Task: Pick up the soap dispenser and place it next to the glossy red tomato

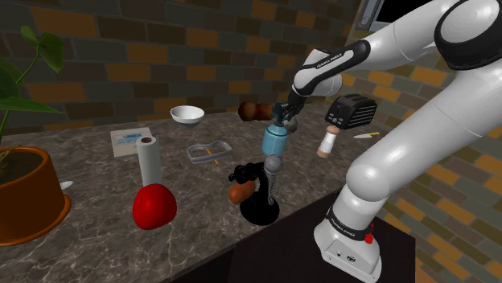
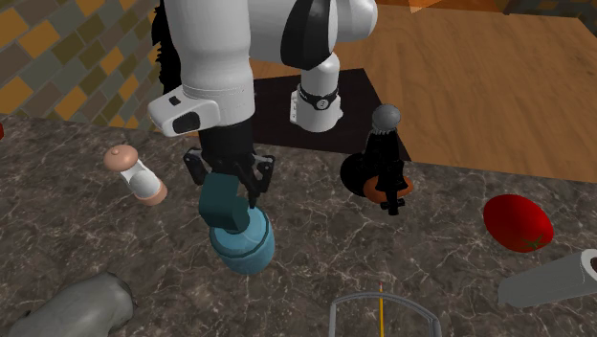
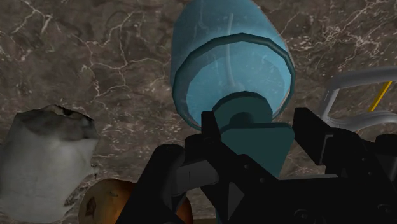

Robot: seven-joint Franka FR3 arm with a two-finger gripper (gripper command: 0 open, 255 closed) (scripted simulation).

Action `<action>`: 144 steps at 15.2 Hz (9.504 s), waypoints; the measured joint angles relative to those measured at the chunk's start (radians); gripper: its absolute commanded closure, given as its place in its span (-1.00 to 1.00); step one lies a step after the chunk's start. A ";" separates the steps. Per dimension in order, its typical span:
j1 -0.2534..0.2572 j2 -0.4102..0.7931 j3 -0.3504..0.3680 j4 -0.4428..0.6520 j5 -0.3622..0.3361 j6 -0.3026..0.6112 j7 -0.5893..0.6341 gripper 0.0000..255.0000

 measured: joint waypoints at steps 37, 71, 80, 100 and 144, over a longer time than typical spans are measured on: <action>-0.008 -0.158 0.083 0.367 -0.007 -0.524 0.041 1.00; 0.022 -0.019 0.092 0.955 0.043 -0.977 0.019 1.00; 0.046 -0.116 0.216 0.891 0.024 -1.017 0.163 1.00; 0.126 -0.207 0.640 0.843 0.091 -1.091 0.653 1.00; 0.201 -0.111 1.041 0.642 0.130 -0.818 1.124 1.00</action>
